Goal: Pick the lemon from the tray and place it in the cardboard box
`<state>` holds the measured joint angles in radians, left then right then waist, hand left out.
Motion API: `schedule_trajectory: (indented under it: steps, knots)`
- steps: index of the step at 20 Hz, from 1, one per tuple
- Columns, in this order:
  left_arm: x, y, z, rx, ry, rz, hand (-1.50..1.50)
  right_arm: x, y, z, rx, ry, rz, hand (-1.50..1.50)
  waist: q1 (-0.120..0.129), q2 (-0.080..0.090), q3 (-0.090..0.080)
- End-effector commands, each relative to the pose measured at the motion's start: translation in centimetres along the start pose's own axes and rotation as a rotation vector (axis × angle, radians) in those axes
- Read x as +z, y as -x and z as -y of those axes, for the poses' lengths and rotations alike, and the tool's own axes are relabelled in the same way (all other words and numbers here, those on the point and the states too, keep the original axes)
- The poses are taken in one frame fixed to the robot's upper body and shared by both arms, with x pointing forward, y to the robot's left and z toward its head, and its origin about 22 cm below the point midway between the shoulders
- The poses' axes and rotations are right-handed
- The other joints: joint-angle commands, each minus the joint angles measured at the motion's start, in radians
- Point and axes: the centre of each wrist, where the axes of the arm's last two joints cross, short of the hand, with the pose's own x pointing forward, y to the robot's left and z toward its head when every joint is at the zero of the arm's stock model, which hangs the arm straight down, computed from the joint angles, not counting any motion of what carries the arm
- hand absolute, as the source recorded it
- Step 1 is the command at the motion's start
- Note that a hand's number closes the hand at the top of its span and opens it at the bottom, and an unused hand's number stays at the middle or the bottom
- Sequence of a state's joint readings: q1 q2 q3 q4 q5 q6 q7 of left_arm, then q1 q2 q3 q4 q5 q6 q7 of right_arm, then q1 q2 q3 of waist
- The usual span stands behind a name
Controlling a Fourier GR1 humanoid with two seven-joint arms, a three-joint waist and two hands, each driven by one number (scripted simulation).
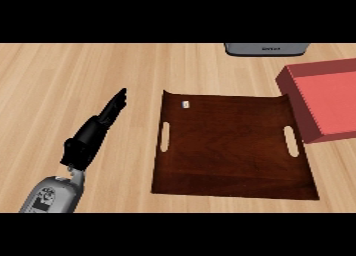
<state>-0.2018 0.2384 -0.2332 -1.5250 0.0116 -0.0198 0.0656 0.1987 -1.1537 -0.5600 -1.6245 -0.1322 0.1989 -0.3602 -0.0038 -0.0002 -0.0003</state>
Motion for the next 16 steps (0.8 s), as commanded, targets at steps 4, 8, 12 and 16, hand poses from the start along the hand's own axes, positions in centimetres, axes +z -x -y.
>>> schedule_trajectory:
  steps: [4, 8, 12, 16]
  knots:
    - [-1.9, -0.9, -0.1, 0.018, 0.022, 0.019, 0.0, -3.6, 1.0, 1.7, -0.053, 0.02, -0.048, 1.5, 0.023, 0.006, 0.0]
    - [-1.0, -1.1, 0.6, -0.008, 0.022, 0.019, 0.0, -5.7, 1.8, 0.9, -0.044, 0.047, -0.083, 1.5, 0.028, 0.005, 0.0]
    - [-1.7, -1.2, -0.2, 0.005, 0.028, 0.009, 0.0, -7.4, 2.0, -2.5, 0.028, 0.047, -0.077, 1.5, 0.021, 0.004, 0.0]
    - [-1.6, 0.2, 0.0, 0.007, 0.042, 0.022, 0.0, -9.5, 3.8, -3.8, 0.084, 0.01, -0.089, 1.5, 0.036, 0.009, 0.0]
